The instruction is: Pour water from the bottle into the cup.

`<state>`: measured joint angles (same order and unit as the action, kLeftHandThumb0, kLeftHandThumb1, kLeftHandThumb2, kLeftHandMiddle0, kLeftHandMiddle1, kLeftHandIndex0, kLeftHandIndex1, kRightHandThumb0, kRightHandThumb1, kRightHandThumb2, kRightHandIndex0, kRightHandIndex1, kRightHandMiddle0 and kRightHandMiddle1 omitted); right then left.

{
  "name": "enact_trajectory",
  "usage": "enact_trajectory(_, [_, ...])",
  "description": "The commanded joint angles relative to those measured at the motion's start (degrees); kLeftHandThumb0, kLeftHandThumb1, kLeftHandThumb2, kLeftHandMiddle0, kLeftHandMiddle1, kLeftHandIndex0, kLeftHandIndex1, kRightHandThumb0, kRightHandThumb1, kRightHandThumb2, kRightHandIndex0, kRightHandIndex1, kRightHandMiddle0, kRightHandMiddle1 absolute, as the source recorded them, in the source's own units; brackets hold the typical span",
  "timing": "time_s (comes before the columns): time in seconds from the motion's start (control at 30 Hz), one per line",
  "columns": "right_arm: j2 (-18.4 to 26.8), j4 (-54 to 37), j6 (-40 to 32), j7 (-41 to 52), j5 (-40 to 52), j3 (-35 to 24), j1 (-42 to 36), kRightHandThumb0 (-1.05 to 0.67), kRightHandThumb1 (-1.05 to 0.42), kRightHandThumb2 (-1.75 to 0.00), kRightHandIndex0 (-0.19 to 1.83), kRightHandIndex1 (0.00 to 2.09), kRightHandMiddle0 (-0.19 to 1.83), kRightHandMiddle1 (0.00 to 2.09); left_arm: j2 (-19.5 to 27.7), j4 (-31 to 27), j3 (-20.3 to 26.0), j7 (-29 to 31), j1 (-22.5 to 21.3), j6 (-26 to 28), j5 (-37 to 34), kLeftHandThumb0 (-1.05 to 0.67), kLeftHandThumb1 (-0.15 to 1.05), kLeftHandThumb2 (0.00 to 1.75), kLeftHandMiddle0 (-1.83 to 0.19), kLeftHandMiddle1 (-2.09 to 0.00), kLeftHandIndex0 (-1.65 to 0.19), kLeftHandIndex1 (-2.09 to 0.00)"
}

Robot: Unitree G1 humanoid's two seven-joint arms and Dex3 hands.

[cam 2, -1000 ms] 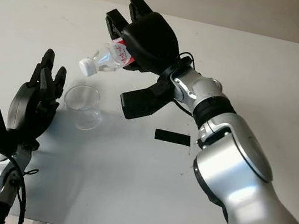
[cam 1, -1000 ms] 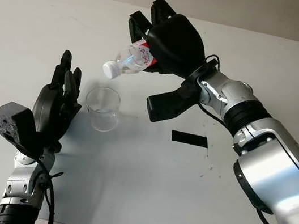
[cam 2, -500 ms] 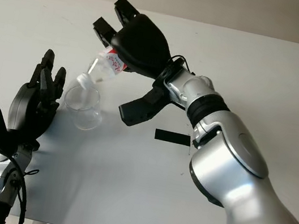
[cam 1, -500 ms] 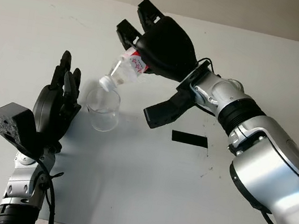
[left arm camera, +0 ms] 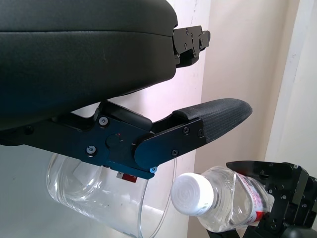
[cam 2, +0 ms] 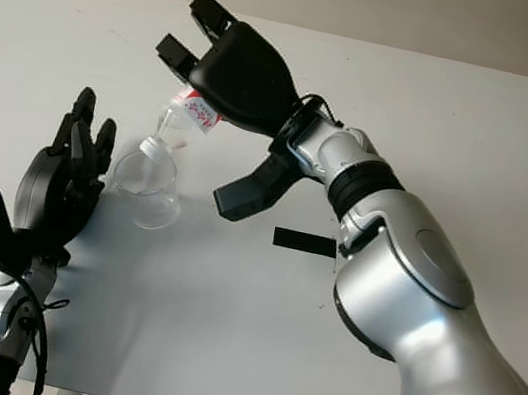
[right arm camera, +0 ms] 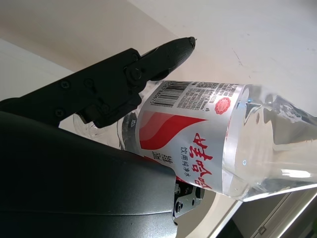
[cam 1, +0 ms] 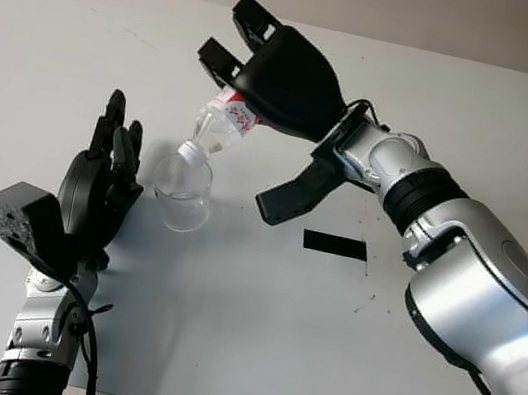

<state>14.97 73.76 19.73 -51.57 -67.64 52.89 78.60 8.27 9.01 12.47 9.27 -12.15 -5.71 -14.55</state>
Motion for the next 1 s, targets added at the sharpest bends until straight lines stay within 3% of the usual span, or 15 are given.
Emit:
enact_trajectory(0.0, [-0.03,-0.12,-0.21,-0.48,0.01,0.05,2.46,-0.37,-1.04,-0.06,1.26,2.09,0.84,2.09,-0.09,0.34,-0.11,0.25,-0.58,-0.63,0.23,-0.8,1.05,0.78,0.09,-0.05,0.14,-0.05])
enact_trajectory(0.3, [0.26,-0.11,2.79,1.62,4.81,-3.6,1.71,-0.34,-1.04,-0.06,1.22,2.09,0.84,2.09,-0.06,0.07,-0.07,0.12,-0.77,-0.27,0.08,-0.81,1.05,0.78,0.08,-0.05,0.14,-0.05])
enact_trajectory(0.47, [0.43,-1.23,8.91,15.07,21.01,-16.38,-1.52,-0.21,-1.04,-0.24,1.15,2.09,0.79,2.09,0.0,-0.06,-0.05,0.18,-0.7,-0.18,0.05,-0.81,1.05,0.78,0.08,-0.05,0.14,-0.05])
enact_trajectory(0.67, [0.46,-4.35,11.7,30.87,39.24,-30.88,-8.17,-0.17,-1.03,-0.24,1.13,2.09,0.78,2.09,0.25,0.39,0.22,0.99,-0.57,-0.41,-0.44,-0.81,1.05,0.78,0.09,-0.05,0.15,-0.05])
enact_trajectory(0.97, [-0.84,-17.38,5.57,50.95,59.77,-45.92,-21.92,-0.21,-1.05,-0.17,1.04,2.09,0.83,2.09,0.51,0.94,0.64,1.76,-0.66,-0.63,-0.87,-0.81,1.05,0.77,0.08,-0.05,0.14,-0.06])
